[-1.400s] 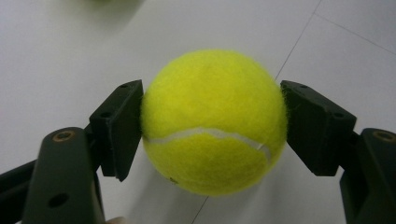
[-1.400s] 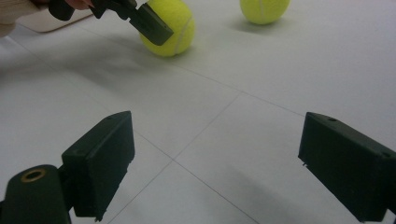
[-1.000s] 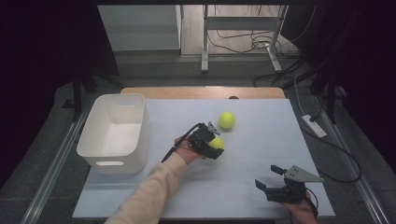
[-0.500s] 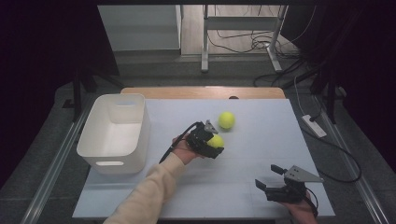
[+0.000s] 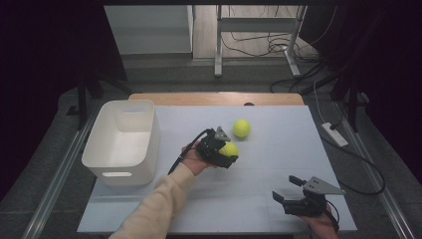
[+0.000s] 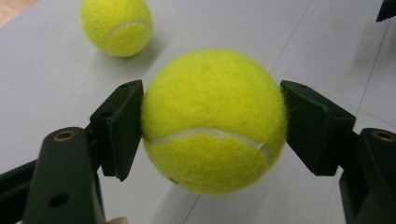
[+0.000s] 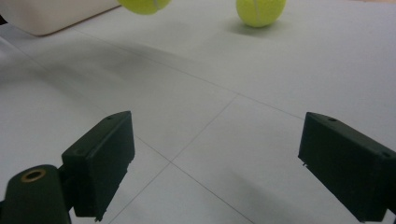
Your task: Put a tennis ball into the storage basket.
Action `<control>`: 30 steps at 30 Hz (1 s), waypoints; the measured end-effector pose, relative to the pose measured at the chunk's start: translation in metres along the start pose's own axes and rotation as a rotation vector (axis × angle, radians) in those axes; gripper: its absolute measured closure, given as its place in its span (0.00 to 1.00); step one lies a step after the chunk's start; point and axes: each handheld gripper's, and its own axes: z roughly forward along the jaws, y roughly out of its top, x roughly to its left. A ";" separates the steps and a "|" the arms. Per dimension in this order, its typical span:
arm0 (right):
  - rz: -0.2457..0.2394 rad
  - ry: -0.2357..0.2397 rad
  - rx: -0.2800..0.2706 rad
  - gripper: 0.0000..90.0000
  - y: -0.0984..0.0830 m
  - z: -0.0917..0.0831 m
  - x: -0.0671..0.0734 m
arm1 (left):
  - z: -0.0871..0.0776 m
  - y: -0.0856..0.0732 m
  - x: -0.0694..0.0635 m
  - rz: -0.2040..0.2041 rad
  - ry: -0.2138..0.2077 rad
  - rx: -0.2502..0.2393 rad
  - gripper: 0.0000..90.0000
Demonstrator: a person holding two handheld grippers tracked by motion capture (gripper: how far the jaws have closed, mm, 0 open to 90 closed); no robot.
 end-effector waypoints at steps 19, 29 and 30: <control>0.000 -0.005 0.001 0.12 0.000 0.000 0.000 | -0.022 0.001 0.000 -0.015 -0.008 -0.090 0.30; -0.003 -0.004 0.002 0.12 0.000 0.000 0.000 | -0.036 0.002 0.000 -0.025 0.002 -0.133 0.30; -0.003 -0.004 0.002 0.12 0.000 0.000 0.000 | -0.037 0.002 0.000 -0.024 0.003 -0.136 0.30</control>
